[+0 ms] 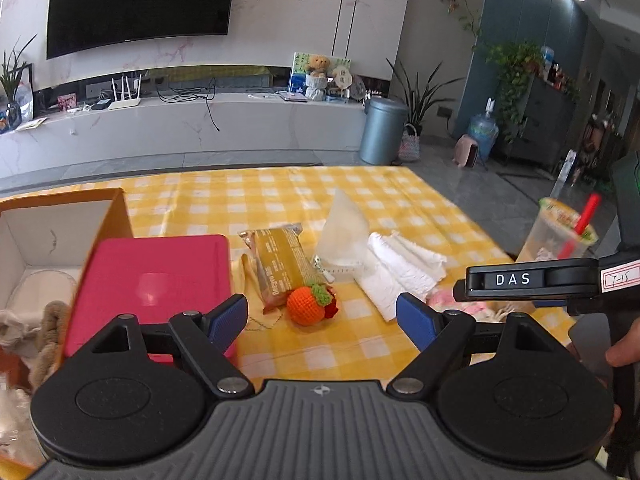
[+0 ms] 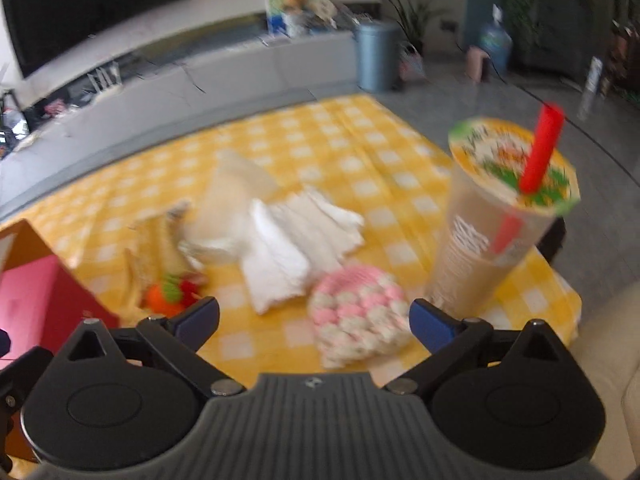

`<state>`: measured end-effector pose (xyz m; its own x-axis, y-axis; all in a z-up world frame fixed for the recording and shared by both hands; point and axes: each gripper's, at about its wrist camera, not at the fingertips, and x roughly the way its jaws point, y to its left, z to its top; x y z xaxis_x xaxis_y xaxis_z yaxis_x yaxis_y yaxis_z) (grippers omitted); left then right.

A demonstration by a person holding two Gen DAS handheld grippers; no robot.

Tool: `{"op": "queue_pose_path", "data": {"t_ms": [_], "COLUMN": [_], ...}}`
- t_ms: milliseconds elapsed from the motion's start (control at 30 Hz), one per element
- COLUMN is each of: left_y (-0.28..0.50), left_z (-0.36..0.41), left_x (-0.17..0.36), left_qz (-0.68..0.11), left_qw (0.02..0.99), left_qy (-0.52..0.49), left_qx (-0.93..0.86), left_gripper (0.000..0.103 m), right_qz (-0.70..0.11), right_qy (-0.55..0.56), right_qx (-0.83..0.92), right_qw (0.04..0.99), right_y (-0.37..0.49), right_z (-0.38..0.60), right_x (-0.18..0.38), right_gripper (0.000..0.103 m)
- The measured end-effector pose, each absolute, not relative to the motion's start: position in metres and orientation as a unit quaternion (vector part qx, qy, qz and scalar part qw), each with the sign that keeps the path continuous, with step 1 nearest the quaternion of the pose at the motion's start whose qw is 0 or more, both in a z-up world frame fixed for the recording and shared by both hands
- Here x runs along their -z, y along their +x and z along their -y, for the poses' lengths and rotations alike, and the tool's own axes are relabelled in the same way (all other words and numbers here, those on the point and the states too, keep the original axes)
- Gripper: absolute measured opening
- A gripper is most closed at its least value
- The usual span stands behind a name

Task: Organize soft objects
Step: 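Withdraw both tools from the box back toward the soft items, then grasp the orange crocheted fruit with the left tool while the right tool grasps the pink crocheted pouch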

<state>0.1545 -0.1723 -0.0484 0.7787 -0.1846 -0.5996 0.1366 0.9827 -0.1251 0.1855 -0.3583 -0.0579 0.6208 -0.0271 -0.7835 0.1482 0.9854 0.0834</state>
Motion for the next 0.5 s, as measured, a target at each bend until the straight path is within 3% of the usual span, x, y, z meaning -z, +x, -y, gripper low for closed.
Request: {"op": "queue_pose_path", "data": {"t_ms": [400,500], "left_y": [0.196,0.206], "left_z": [0.221,0.218], "left_x": [0.096,0.103], "left_qz": [-0.326,-0.341], "left_qw": [0.943,0.938], "left_qy": [0.039,0.018], "left_qx": [0.054,0.058], "left_gripper": [0.098,0.098], "right_qz": [-0.498,-0.501], "right_qy": [0.059,0.077], "right_qx": [0.089,0.107], "right_qw": [0.861,0.856], "right_y": [0.231,0.238], "right_z": [0.363,0.372], "right_x": [0.12,0.126], "right_gripper": [0.099,0.099]}}
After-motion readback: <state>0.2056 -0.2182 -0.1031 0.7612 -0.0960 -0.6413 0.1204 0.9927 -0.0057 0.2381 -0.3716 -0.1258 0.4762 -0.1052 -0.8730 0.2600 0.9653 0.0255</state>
